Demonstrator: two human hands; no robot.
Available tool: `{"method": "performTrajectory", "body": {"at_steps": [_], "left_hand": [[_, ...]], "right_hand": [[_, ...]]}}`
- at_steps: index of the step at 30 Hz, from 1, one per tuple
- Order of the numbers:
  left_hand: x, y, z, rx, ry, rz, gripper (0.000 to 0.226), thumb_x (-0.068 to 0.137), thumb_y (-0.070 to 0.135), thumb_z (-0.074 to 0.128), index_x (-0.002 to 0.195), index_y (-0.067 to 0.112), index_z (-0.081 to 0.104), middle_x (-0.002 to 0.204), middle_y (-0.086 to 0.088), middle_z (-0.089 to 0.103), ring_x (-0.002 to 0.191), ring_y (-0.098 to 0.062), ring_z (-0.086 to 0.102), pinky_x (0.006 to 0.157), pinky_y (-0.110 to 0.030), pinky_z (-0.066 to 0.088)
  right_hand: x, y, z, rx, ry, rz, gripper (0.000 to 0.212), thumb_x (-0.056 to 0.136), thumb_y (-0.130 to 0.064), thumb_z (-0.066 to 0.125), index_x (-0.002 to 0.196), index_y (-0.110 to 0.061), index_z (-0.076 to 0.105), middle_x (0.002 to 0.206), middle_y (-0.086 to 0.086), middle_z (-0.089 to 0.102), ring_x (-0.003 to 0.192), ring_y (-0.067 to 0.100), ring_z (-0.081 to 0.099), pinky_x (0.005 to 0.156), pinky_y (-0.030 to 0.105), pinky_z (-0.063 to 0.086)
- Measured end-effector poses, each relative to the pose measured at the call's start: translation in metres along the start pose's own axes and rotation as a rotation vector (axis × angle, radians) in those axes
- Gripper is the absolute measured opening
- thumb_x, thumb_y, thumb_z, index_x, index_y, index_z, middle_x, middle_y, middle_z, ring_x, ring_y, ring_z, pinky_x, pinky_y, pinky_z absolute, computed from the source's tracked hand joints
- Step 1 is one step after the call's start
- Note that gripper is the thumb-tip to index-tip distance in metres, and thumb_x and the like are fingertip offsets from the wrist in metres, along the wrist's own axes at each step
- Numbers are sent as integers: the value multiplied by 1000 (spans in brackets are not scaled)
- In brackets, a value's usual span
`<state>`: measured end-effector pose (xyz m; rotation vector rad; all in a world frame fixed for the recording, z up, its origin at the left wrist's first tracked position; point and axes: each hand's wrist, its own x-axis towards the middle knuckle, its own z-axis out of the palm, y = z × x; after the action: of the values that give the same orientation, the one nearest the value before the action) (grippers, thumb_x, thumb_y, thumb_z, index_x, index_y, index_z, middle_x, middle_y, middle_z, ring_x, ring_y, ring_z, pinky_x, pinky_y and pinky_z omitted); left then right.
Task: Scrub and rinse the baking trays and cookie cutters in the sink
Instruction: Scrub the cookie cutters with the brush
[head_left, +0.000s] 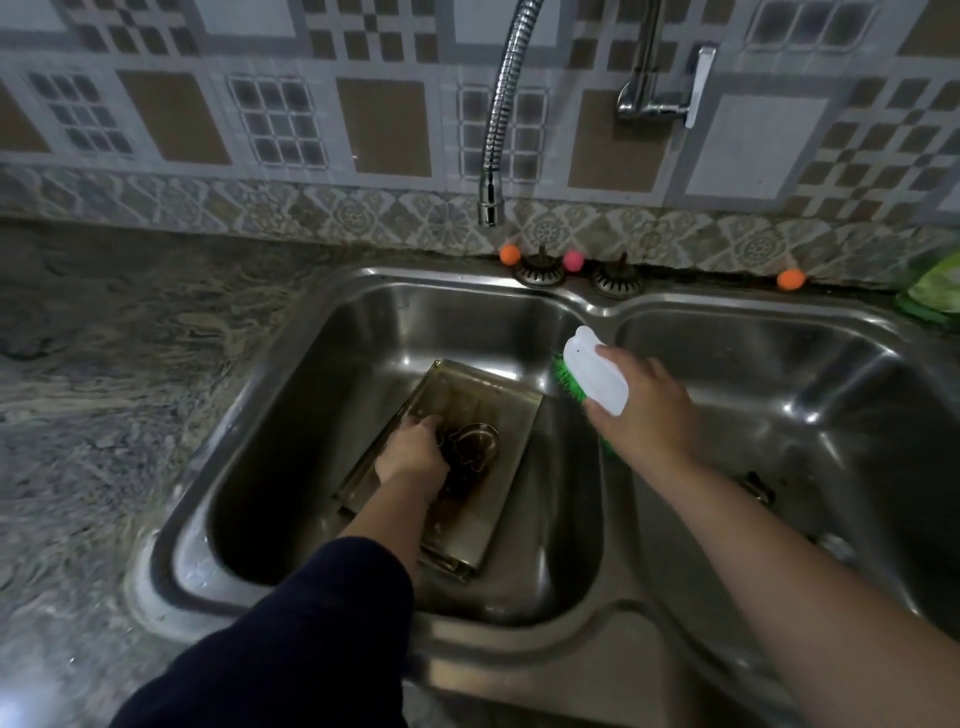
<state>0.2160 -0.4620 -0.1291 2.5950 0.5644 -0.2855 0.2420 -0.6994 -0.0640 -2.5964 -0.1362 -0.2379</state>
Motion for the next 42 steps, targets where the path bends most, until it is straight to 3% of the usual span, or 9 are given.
{"method": "performTrajectory", "body": {"at_steps": [3, 6, 10, 17, 26, 30, 35, 39, 42], "left_hand": [[-4, 18, -11, 23, 32, 24, 51, 92, 16, 57, 140, 26, 44, 148, -5, 38, 131, -28, 42, 103, -49, 43], [-10, 49, -22, 41, 74, 76, 33, 93, 17, 51, 126, 19, 55, 135, -7, 50, 120, -29, 49, 99, -49, 46], [-19, 102, -24, 24, 127, 220, 43, 91, 15, 52, 132, 26, 53, 139, -4, 46, 129, -27, 42, 103, -46, 42], [-49, 208, 27, 37, 160, 447, 37, 91, 20, 50, 126, 30, 58, 137, 1, 47, 128, -25, 39, 105, -42, 37], [-99, 308, 160, 151, -215, 573, 43, 89, 35, 51, 132, 32, 53, 141, 2, 41, 135, -27, 35, 105, -48, 40], [-113, 331, 208, 219, -367, 572, 67, 83, 52, 61, 142, 28, 39, 149, 1, 25, 140, -29, 23, 106, -54, 34], [-114, 347, 249, 414, -380, 651, 53, 92, 41, 55, 141, 34, 37, 150, 2, 31, 141, -24, 23, 109, -50, 29], [-111, 357, 267, 588, -355, 660, 65, 87, 34, 64, 144, 32, 33, 148, 0, 34, 136, -26, 35, 107, -49, 32], [-106, 362, 272, 557, -383, 615, 63, 87, 26, 66, 143, 30, 37, 146, -1, 34, 133, -29, 36, 105, -46, 39]], "right_hand": [[1, -1, -7, -31, -65, 20, 66, 80, -32, 69, 139, -37, 40, 120, 8, 54, 110, 33, 53, 86, 40, 48], [2, 1, -17, -25, -135, 55, 69, 80, -31, 69, 140, -40, 35, 122, 8, 56, 111, 31, 54, 86, 38, 48], [-3, 24, -35, 86, -93, 141, 66, 78, -30, 67, 136, -43, 39, 122, 4, 60, 106, 29, 58, 82, 34, 48], [-15, 114, -107, 110, -14, 256, 64, 76, -36, 68, 134, -44, 42, 122, -2, 61, 106, 24, 59, 74, 28, 42], [-16, 240, -219, 14, 176, 369, 64, 77, -38, 68, 136, -40, 45, 130, 3, 59, 117, 28, 56, 91, 37, 46], [-9, 288, -251, -16, 239, 423, 63, 78, -37, 69, 136, -39, 45, 131, 5, 58, 117, 30, 55, 89, 39, 47], [10, 337, -279, -94, 256, 477, 58, 83, -46, 65, 137, -40, 45, 132, 3, 57, 117, 32, 54, 84, 38, 46], [33, 351, -278, -205, 109, 423, 51, 86, -55, 55, 135, -43, 47, 137, -1, 54, 119, 29, 53, 83, 33, 42], [48, 354, -261, -240, 54, 390, 50, 84, -57, 47, 132, -43, 49, 133, -1, 57, 114, 28, 57, 77, 30, 40]]}}
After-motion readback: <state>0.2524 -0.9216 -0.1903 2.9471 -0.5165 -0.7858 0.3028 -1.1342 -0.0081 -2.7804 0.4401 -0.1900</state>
